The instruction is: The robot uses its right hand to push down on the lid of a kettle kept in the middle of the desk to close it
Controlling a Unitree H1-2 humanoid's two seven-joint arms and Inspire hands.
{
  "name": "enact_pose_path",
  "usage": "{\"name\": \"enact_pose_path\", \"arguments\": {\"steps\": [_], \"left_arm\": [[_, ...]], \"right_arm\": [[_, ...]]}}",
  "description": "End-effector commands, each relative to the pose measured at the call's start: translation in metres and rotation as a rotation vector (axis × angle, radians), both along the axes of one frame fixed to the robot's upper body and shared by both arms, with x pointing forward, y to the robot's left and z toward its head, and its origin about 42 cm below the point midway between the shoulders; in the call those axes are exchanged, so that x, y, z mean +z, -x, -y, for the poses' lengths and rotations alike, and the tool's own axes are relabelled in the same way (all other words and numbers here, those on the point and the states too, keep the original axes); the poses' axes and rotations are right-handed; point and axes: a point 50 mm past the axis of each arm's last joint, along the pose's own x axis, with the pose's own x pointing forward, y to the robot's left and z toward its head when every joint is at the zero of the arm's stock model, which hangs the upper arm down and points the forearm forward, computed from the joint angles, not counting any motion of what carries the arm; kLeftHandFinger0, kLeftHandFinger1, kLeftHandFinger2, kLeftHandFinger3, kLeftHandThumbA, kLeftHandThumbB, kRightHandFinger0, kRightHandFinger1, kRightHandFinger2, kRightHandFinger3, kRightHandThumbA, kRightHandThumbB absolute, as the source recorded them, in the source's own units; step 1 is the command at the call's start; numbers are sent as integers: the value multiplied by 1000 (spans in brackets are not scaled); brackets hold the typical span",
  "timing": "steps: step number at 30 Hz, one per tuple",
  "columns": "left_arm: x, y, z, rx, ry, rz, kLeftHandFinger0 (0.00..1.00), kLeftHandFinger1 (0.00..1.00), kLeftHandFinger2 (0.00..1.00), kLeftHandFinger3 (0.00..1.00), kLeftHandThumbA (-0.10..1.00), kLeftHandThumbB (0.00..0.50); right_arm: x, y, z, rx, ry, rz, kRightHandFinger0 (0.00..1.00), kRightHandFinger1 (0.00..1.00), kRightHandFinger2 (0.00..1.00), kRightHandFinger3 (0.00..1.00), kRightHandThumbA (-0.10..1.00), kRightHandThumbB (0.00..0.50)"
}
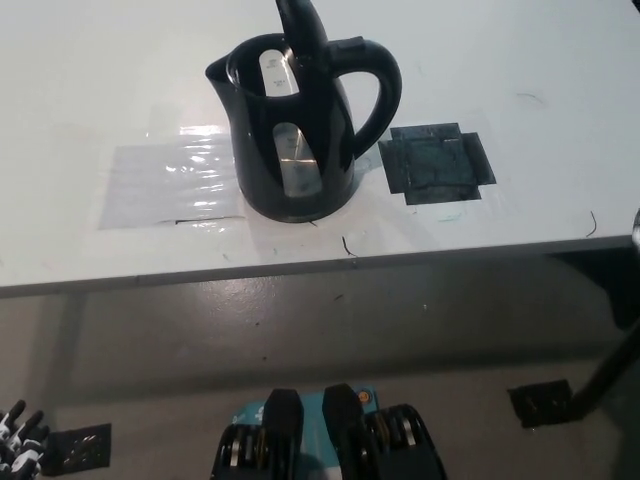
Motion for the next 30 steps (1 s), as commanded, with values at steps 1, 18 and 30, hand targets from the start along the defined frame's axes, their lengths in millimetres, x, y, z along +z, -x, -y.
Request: {"name": "enact_pose_path", "arguments": {"steps": [1,18,30], "left_arm": [[14,3,-5,-43,4,23,993,1000,1000,1000,438,37],[3,11,-1,-67,-21,-28,978,1000,1000,1000,486,37],[4,2,12,-97,15,-26,993,1000,1000,1000,422,43]], "right_arm": [[269,16,-65,21,179,439,1000,1000,1000,1000,354,160],[394,-40,-230,296,319,499,1000,1000,1000,1000,447,105],[370,-107,-329,456,176,361,1000,1000,1000,1000,467,71]]}}
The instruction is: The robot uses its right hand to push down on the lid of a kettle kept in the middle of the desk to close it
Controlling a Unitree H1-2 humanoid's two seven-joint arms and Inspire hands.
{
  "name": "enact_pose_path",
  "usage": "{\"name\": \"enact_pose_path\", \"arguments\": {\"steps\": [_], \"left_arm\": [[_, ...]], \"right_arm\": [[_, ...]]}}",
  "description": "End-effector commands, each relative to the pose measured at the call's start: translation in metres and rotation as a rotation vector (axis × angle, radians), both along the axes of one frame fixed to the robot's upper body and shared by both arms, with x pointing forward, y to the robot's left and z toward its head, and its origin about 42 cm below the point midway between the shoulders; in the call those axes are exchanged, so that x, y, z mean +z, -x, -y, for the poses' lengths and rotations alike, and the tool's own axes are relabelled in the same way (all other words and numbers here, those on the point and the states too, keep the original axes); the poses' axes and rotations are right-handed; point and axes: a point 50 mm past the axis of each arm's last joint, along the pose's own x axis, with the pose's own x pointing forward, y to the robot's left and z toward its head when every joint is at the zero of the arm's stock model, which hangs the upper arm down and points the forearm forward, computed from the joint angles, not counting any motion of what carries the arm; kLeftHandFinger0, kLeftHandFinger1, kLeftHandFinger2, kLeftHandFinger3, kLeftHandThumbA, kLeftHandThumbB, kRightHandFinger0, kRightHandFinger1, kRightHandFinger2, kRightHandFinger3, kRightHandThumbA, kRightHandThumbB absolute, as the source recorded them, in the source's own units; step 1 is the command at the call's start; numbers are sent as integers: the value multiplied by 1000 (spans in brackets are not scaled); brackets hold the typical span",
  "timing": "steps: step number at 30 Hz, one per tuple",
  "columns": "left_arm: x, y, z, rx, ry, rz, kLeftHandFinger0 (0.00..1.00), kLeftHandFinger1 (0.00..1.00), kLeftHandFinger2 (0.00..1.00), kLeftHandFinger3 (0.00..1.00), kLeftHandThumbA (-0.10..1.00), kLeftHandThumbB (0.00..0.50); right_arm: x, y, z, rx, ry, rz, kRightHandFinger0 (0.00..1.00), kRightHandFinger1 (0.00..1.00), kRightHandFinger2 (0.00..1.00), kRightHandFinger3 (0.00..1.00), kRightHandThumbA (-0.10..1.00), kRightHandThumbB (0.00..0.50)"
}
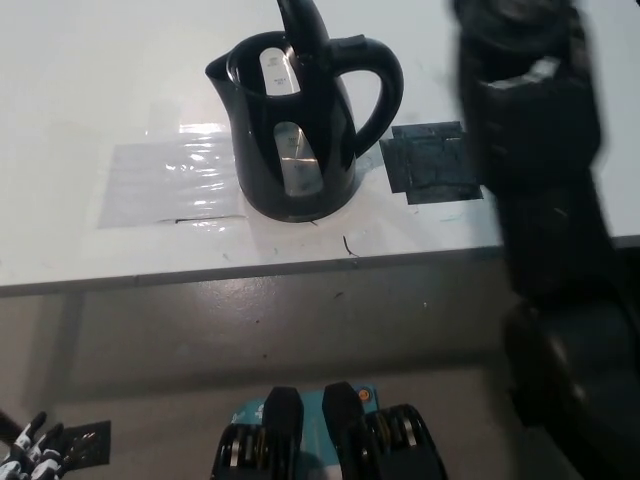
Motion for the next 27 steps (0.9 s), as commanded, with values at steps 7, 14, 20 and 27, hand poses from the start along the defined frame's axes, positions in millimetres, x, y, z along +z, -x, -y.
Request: {"name": "enact_pose_path", "arguments": {"steps": [7,14,20,27], "left_arm": [[11,3,1,-67,-12,31,1000,1000,1000,1000,441,33],[12,3,3,-69,-9,30,1000,1000,1000,1000,427,50],[12,3,0,-68,-17,28,981,1000,1000,1000,420,32],[12,2,1,-59,-3,28,984,1000,1000,1000,410,52]], "right_arm": [[39,-3,-65,46,-53,96,1000,1000,1000,1000,485,70],[17,-10,-66,57,-54,76,1000,1000,1000,1000,500,66],[2,-16,-59,43,-64,49,1000,1000,1000,1000,508,66],[-9,-20,-55,37,-60,36,1000,1000,1000,1000,510,62]]}}
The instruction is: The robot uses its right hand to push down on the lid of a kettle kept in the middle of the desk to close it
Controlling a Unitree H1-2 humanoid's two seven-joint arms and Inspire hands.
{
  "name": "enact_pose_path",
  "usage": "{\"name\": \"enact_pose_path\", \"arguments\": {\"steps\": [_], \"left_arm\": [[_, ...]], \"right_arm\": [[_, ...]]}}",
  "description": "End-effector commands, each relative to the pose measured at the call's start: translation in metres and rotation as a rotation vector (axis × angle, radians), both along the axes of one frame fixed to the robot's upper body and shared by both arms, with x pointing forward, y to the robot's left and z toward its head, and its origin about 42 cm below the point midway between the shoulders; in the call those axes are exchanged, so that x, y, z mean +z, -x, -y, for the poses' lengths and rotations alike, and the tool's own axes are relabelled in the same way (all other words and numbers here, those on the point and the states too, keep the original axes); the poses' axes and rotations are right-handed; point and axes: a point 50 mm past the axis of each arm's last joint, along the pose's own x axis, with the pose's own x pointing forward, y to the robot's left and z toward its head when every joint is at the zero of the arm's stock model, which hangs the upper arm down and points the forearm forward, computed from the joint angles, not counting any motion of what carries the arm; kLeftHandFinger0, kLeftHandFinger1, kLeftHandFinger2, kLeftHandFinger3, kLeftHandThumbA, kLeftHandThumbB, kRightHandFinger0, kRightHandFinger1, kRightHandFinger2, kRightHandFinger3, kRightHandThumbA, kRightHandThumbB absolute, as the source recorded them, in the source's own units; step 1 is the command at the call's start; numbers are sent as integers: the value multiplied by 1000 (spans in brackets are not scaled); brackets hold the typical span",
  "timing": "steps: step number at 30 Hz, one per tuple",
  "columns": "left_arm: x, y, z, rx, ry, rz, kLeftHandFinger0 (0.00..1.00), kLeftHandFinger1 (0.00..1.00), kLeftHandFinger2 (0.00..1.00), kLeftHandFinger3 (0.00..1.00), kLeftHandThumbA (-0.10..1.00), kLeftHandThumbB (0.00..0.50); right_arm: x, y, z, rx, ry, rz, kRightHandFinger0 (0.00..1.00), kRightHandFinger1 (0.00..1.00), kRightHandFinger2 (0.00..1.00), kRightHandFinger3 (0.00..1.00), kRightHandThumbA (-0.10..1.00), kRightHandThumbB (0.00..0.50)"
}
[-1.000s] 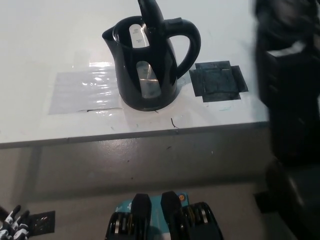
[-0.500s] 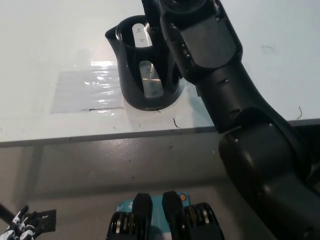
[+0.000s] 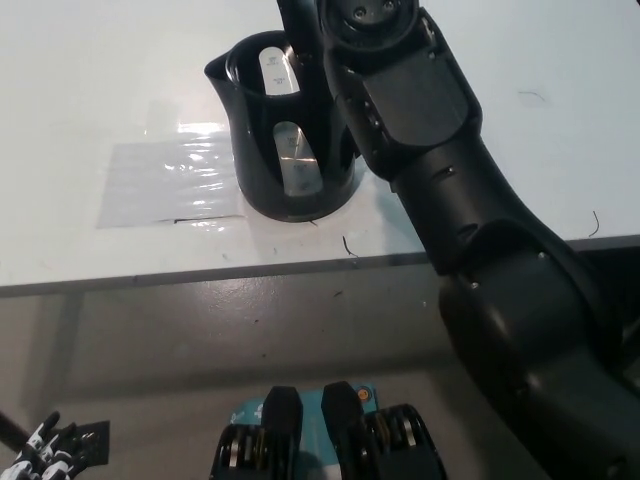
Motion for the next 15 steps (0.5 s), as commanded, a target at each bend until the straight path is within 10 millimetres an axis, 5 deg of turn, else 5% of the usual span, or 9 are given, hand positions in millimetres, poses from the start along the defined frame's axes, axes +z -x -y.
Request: {"name": "enact_pose_path", "arguments": {"steps": [1,15], "left_arm": [[9,1,-4,-22,-6,34,985,1000,1000,1000,407,44],[9,-6,3,-47,6,43,1000,1000,1000,1000,422,36]], "right_arm": [[20,4,-1,8,-46,88,1000,1000,1000,1000,519,61],[-62,-1,-21,45,-87,-85,1000,1000,1000,1000,553,54]]}}
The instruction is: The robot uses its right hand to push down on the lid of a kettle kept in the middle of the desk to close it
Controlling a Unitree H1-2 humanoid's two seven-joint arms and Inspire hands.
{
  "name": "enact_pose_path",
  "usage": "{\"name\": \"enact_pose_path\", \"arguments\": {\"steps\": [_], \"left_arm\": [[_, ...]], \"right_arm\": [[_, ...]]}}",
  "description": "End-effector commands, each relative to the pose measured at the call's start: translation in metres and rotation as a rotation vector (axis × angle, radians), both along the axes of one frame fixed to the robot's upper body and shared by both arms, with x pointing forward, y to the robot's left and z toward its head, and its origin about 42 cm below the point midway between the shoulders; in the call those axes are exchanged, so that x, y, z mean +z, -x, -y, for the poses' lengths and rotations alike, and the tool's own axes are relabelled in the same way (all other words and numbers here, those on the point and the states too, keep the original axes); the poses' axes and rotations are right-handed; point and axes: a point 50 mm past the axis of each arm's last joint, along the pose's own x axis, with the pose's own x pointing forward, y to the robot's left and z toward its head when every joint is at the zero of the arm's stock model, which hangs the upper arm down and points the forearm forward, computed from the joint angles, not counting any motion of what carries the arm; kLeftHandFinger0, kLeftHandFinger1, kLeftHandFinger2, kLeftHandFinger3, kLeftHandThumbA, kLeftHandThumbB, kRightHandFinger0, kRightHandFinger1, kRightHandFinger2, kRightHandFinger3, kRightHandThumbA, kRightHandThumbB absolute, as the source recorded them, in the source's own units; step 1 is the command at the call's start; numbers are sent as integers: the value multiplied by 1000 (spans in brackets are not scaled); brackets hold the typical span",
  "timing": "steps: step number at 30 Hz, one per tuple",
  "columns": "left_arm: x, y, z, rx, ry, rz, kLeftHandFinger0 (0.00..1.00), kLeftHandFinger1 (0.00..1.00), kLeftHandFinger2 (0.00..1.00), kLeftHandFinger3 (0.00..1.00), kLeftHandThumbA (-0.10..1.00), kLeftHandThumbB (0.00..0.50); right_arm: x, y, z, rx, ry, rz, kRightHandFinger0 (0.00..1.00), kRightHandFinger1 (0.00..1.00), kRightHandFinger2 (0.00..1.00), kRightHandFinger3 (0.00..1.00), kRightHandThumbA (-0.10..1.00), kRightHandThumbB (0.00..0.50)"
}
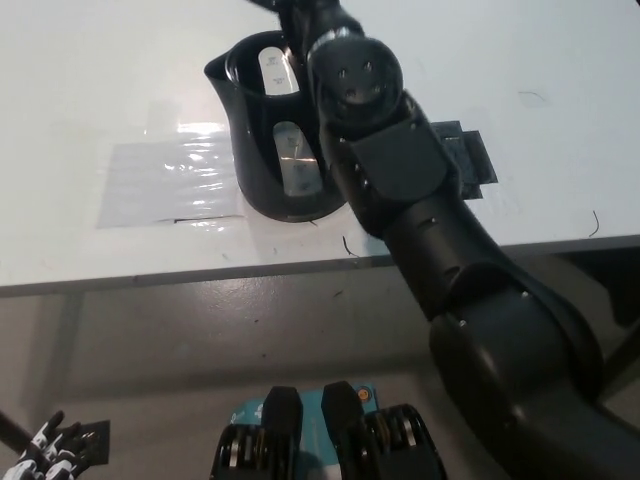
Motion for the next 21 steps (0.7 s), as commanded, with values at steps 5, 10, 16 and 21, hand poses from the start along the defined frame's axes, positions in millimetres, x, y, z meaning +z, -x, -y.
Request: {"name": "enact_pose_path", "arguments": {"steps": [5,10,16,21], "left_arm": [[7,-8,8,-61,-3,42,992,1000,1000,1000,437,34],[9,-11,10,-75,-13,43,1000,1000,1000,1000,458,52],[13,-19,14,-94,-27,52,999,1000,1000,1000,482,71],[17,-27,20,-114,-43,59,997,1000,1000,1000,502,90]], "right_arm": [[-10,4,-19,31,-68,11,1000,1000,1000,1000,533,59],[-24,8,-30,75,-81,-49,1000,1000,1000,1000,523,62],[-29,10,-37,104,-118,-104,1000,1000,1000,1000,509,72],[-17,13,-49,105,-48,-91,1000,1000,1000,1000,545,88]]}}
